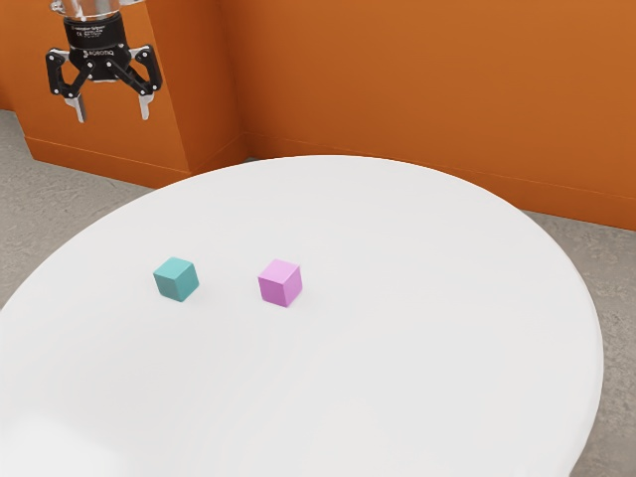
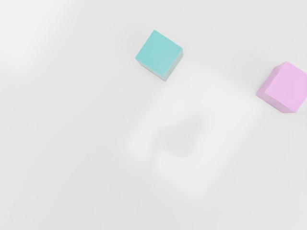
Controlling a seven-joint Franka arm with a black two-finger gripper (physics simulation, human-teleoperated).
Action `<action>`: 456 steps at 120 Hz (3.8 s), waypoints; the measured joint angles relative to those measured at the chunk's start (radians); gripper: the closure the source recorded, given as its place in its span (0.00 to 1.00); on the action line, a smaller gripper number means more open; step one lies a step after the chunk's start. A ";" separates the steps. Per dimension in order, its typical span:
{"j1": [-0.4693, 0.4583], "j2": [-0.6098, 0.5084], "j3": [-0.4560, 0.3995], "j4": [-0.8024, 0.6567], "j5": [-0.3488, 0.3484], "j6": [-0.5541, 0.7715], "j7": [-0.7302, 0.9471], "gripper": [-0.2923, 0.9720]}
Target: Pick up the blue block with one arm, and put the blue block on the pink block with one arm
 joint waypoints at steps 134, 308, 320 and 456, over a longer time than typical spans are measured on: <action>0.001 -0.069 -0.063 0.046 0.003 0.007 0.000 0.23; 0.020 0.278 0.219 -0.614 -0.201 1.039 0.908 0.23; 0.033 0.343 0.220 -0.527 -0.254 0.978 0.972 0.23; 0.035 0.521 0.199 -0.249 -0.249 0.680 0.957 0.23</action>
